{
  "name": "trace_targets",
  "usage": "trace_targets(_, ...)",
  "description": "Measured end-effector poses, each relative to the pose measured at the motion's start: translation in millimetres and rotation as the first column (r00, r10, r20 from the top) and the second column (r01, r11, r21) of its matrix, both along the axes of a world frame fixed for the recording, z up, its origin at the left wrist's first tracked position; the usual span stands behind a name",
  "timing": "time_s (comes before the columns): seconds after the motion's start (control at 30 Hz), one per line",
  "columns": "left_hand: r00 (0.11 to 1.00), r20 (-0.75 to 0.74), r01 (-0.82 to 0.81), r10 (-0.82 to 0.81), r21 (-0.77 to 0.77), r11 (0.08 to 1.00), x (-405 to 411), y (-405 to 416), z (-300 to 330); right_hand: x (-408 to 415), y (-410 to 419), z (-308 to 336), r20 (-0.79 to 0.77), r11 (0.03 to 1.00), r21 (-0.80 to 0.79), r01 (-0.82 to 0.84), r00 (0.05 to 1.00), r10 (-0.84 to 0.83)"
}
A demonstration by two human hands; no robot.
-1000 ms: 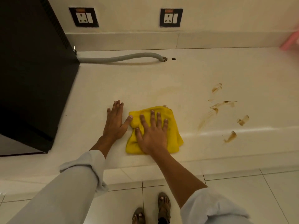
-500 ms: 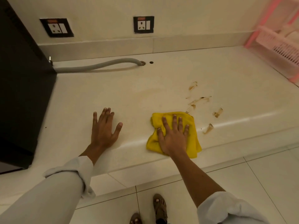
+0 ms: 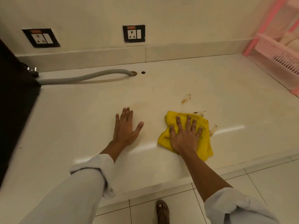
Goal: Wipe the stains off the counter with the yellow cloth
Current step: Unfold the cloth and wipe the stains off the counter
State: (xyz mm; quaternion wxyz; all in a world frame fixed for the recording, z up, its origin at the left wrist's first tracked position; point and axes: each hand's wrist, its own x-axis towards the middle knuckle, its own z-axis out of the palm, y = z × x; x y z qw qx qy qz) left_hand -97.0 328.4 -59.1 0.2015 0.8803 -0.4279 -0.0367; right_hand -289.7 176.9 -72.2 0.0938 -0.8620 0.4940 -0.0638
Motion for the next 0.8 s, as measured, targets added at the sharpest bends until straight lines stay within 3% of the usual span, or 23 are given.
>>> trace_targets(0.47, 0.999, 0.012, -0.049, 0.049, 0.048, 0.998, 9.2, -9.6, -18.6, 56.3, -136.2, 3.0, -0.028, 0.998, 0.013, 0.053, 0.998, -0.053)
trace_targets(0.8, 0.999, -0.002, -0.052, 0.052, 0.024, 0.998, 9.5, -12.0, -18.8, 119.0, -126.0, 1.5, -0.052, 0.990, 0.019, -0.139, 0.989, 0.140)
